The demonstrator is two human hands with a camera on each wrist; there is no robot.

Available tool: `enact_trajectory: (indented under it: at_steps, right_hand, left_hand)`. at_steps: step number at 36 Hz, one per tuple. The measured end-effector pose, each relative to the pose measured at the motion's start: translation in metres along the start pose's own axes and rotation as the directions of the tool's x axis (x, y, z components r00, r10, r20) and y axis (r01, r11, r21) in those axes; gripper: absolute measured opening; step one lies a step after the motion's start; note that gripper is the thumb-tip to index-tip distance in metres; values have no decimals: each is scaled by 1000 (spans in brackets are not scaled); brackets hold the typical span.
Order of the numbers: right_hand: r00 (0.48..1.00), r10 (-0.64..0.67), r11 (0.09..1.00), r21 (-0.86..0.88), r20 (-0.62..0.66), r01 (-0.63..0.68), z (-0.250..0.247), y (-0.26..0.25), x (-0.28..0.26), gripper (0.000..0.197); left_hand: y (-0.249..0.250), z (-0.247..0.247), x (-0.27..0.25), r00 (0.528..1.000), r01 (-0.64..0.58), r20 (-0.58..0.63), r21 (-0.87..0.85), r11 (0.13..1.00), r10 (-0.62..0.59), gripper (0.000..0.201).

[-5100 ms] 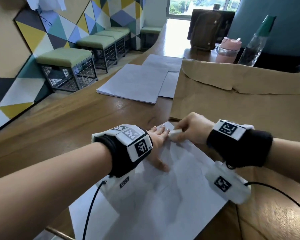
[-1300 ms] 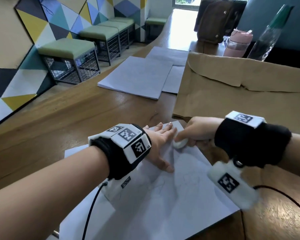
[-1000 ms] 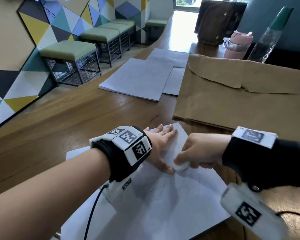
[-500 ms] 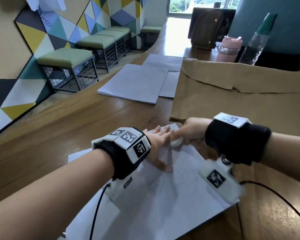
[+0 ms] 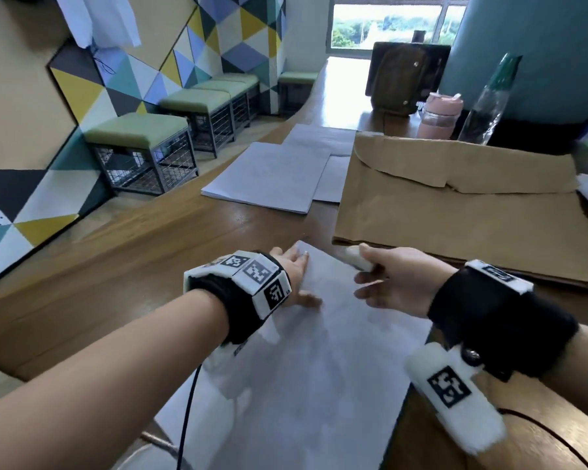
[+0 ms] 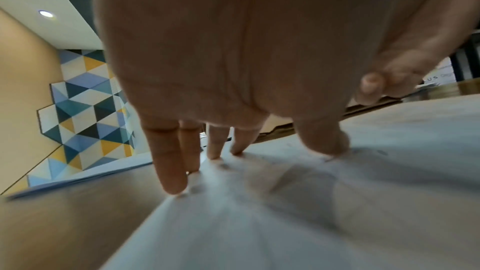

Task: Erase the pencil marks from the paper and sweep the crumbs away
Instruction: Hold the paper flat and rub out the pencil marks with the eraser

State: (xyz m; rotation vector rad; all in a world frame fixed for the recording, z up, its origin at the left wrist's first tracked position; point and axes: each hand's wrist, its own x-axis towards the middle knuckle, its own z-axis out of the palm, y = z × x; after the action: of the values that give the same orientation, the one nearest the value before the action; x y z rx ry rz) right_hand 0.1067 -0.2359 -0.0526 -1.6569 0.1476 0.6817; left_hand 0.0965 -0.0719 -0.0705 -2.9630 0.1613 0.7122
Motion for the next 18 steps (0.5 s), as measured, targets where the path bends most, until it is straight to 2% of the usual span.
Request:
enact_trajectory:
  at_steps: [1,3,6,9,11,13,15,18]
  right_hand:
    - [1000,21,992,121,-7,-20,-3,3,-2,25]
    - [998,62,965,258,-30,-52,-9,11,0,27]
    - [995,74,938,344,-71,-45,-17,24,5,31]
    - [993,67,940,340,-98,-30,-25,30,8,33]
    - [992,66,952,305,-108,-30,-29,31,11,37]
    - [992,64,958,285,-109,-30,-30,32,13,38]
    - [992,65,960,276,-106,-34,-31,33,16,39]
    - [993,64,961,273,-101,-35,-32,34,19,39]
  left_hand:
    - [-3,-1,-2,1000,22,-2,8,1000,-22,85]
    - [-9,-4,-7,999,45,-16,13,999,-45,71]
    - [-16,-11,-11,997,74,-29,4,997,-74,52]
    - [-14,-15,-15,992,61,-113,-17,998,-62,49]
    - [-3,-14,-21,984,-37,-176,-17,999,33,57]
    - [15,-10,-28,968,-174,-180,20,984,175,65]
    - [36,0,-36,942,-295,-137,88,952,305,71]
    - [59,22,-48,902,-431,11,96,897,432,80]
